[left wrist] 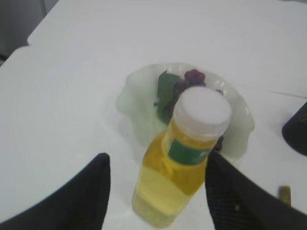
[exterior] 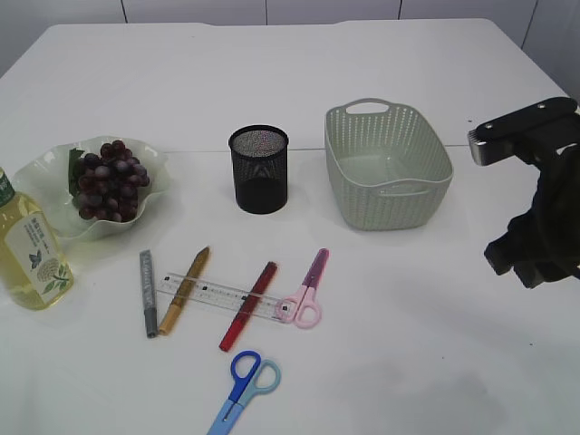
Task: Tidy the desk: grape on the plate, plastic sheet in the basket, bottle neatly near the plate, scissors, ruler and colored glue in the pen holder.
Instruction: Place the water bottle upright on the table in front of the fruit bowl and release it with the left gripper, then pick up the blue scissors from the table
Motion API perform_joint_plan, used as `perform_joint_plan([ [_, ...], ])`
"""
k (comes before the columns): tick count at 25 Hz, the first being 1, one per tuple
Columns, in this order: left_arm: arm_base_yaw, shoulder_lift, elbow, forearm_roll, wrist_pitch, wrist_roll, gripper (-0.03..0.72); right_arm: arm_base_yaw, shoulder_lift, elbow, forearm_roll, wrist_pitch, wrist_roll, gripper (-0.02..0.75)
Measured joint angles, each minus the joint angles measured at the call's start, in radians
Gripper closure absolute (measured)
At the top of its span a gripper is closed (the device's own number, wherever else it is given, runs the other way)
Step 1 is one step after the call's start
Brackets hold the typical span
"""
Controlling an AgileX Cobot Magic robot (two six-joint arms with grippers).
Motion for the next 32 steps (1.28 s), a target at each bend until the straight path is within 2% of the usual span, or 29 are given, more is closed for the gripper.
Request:
perform_joint_plan([
  [7,0.0,-0.139,-0.167,-0.014,0.517,-0.001,0.24,0.0,0.0,0.0,0.123,0.072,0.001,0.421],
  [11,0.0,-0.145,-0.262,-0.073,0.796,0.071,0.265,0.0,0.0,-0.002,0.211,0.083,0.001,0.421],
  [15,0.0,-0.145,-0.313,-0.156,0.979,0.176,0.271,0.002,0.0,-0.004,0.244,0.105,0.001,0.421],
  [22,-0.002,-0.148,-0.341,-0.199,1.177,0.34,0.272,0.002,0.0,-0.004,0.31,0.129,-0.014,0.421],
  [27,-0.048,-0.148,-0.341,-0.205,1.227,0.381,0.272,0.002,0.0,-0.004,0.388,0.132,-0.017,0.421],
  [32,-0.072,-0.148,-0.341,-0.205,1.254,0.392,0.272,0.002,0.0,-0.004,0.409,0.132,-0.018,0.421],
])
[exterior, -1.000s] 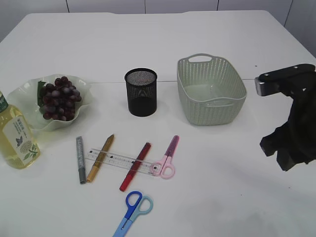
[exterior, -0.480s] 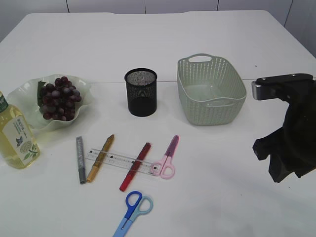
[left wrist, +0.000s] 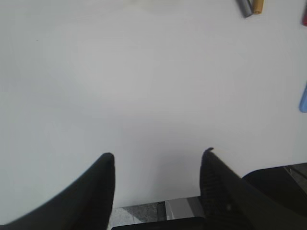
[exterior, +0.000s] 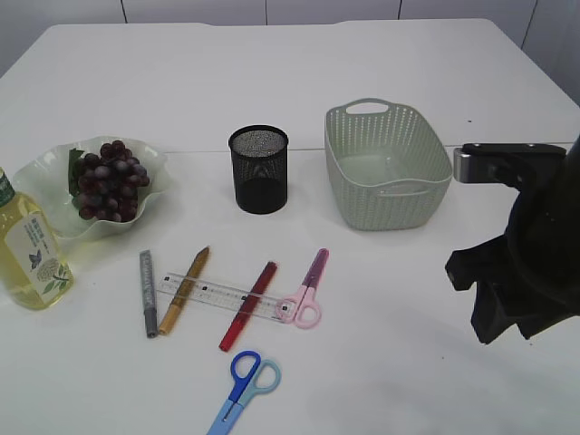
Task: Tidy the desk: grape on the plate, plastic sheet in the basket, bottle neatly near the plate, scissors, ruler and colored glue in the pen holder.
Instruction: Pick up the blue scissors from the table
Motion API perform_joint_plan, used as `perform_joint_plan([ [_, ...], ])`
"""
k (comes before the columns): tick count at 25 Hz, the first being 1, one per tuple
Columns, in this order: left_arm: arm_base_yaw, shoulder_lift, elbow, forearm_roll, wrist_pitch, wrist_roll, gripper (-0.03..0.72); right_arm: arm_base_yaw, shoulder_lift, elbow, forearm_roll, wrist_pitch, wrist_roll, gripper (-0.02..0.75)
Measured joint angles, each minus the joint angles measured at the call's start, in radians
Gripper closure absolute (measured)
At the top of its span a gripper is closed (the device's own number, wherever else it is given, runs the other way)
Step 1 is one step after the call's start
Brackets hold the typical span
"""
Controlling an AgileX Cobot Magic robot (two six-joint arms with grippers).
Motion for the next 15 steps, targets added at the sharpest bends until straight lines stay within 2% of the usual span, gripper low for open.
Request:
perform_joint_plan([
  [6,0.0,0.0,0.0,0.0,0.005,0.0,0.272,0.0,0.0,0.0,0.007,0.0,-0.035,0.421],
  [10,0.0,0.0,0.0,0.0,0.008,0.0,0.272,0.0,0.0,-0.022,0.019,0.0,-0.15,0.421],
  [15,0.0,0.0,0.0,0.0,0.009,0.0,0.272,0.0,0.0,-0.119,0.126,0.002,-0.369,0.421],
])
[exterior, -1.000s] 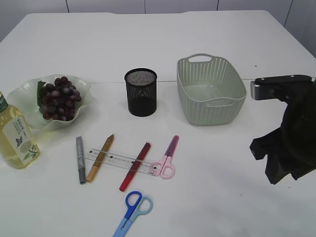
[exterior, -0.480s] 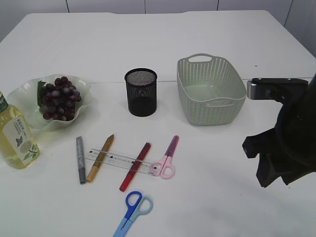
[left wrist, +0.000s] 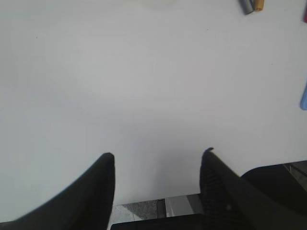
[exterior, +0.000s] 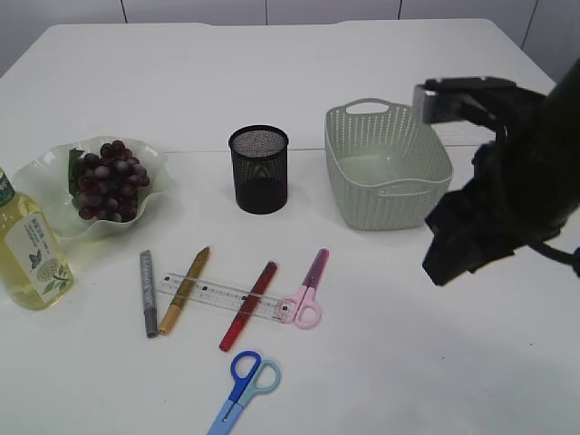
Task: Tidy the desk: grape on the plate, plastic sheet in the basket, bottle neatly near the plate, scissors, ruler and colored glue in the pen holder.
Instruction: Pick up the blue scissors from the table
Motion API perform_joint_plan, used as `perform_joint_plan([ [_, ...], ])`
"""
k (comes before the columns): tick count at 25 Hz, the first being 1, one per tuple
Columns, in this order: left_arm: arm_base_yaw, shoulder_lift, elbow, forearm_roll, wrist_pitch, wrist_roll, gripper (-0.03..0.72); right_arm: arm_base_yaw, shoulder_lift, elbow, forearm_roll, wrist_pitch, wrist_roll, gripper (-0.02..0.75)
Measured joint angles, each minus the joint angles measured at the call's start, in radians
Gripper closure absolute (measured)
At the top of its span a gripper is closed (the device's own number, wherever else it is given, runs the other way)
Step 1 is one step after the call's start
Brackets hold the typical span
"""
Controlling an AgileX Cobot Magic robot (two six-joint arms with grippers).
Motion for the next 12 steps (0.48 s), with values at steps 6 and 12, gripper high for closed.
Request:
perform_joint_plan([
  [6,0.0,0.0,0.0,-0.001,0.012,0.0,0.272,0.0,0.005,-0.132,0.091,0.019,-0.095,0.421],
  [12,0.0,0.0,0.0,-0.004,0.019,0.0,0.272,0.0,0.072,-0.241,0.156,0.077,-0.171,0.421],
])
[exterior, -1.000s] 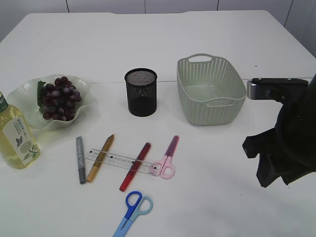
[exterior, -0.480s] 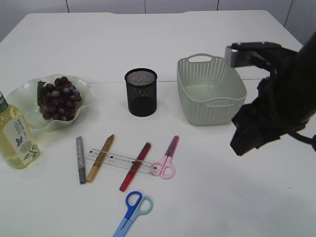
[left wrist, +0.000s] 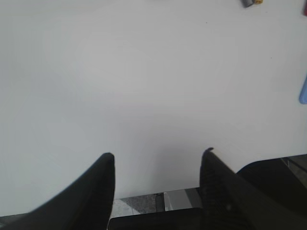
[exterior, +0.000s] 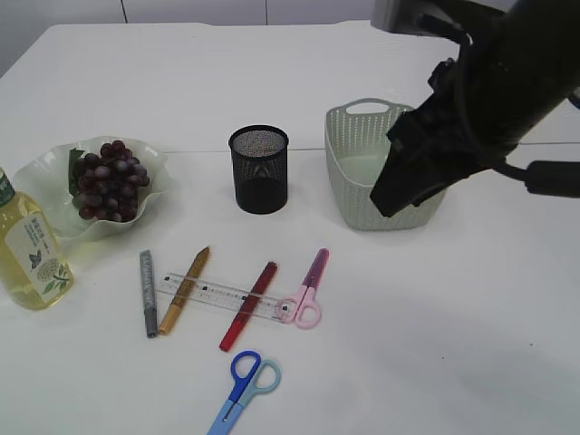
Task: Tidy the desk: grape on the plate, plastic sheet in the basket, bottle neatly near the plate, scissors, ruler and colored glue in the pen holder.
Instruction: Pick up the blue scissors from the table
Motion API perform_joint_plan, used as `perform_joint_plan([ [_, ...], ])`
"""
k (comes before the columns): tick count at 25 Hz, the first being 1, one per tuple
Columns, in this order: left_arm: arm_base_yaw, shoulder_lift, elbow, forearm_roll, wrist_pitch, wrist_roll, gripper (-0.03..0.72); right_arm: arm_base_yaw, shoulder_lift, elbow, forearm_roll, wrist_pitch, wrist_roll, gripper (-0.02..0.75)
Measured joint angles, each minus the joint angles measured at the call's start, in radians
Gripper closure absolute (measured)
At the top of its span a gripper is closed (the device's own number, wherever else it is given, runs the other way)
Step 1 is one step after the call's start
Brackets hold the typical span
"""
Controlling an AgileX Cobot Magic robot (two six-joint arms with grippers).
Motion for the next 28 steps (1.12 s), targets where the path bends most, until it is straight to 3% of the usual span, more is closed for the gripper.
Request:
perform_joint_plan([
  [18,0.0,0.0,0.0,-0.002,0.0,0.0,0.272,0.0,0.069,-0.078,-0.055,0.011,-0.009,0.421],
  [28,0.0,0.0,0.0,-0.002,0.0,0.0,0.272,0.0,0.069,-0.078,-0.1,0.013,0.096,0.421],
])
